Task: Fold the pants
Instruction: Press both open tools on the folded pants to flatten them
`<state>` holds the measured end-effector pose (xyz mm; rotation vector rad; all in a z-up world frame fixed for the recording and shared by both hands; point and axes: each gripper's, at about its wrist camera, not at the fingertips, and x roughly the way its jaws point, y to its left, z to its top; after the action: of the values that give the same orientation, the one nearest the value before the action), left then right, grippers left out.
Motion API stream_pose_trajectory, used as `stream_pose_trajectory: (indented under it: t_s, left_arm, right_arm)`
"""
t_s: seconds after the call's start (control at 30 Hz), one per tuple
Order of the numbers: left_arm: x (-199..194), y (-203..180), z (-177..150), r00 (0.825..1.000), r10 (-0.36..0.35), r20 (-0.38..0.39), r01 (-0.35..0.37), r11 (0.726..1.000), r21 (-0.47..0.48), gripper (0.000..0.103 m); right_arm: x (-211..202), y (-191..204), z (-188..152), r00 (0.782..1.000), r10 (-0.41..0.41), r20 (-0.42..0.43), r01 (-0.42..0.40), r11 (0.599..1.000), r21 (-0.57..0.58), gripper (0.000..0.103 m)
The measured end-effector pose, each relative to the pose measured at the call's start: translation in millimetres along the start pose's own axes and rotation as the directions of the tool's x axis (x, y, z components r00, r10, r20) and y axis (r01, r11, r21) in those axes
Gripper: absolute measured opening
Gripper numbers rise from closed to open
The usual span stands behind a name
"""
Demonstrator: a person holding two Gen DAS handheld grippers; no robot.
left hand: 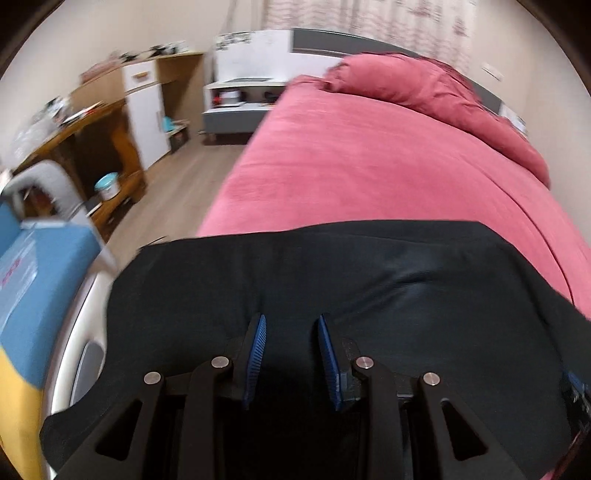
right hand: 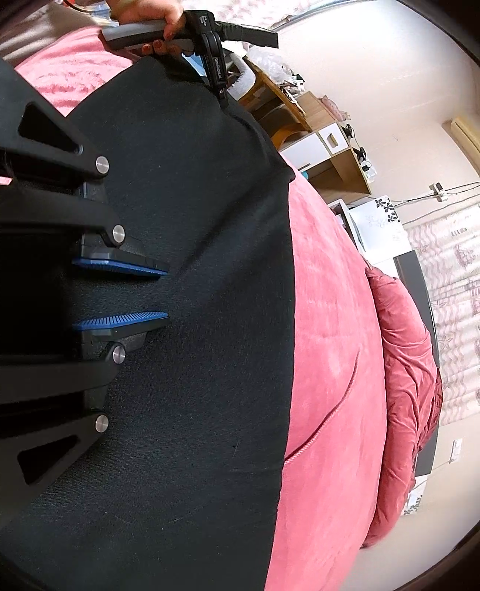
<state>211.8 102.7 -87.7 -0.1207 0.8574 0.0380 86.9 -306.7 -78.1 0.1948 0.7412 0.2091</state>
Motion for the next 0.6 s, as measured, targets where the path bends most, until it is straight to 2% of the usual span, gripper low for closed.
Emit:
stream_pose_trajectory:
  t_s: [0.07, 0.13, 0.23, 0.33, 0.6]
  left_arm:
    - [-11, 5, -4, 1.0, 0.003, 0.005, -0.003, 0.999, -0.037, 0.031]
    - [-25, 6, -10, 0.999, 0.037, 0.013, -0.036, 0.998, -0.049, 0.031]
    - [-47, 0, -20, 0.999, 0.021, 0.048, -0.019, 0.999, -0.043, 0.031]
    - [-67, -17, -38, 0.998, 0.013, 0.063, -0.013, 1.0, 0.01, 0.031]
    - [-66, -52, -68, 1.0, 0.012, 0.003, -0.012, 0.991, 0.137, 0.031]
  right_arm:
    - [0, 0, 0, 1.0, 0.0, 0.001, 0.0, 1.0, 0.001, 0.02]
    - [0, 2, 0, 1.0, 0.001, 0.002, -0.001, 1.0, 0.004, 0.019]
    - [-1, 0, 0, 1.0, 0.009, 0.003, -0.009, 1.0, 0.025, 0.02]
    - [-8, -2, 2, 1.0, 0.024, 0.018, -0.024, 0.999, 0.048, 0.022]
    - [-14, -2, 0, 1.0, -0.024, 0.002, 0.023, 0.999, 0.038, 0.022]
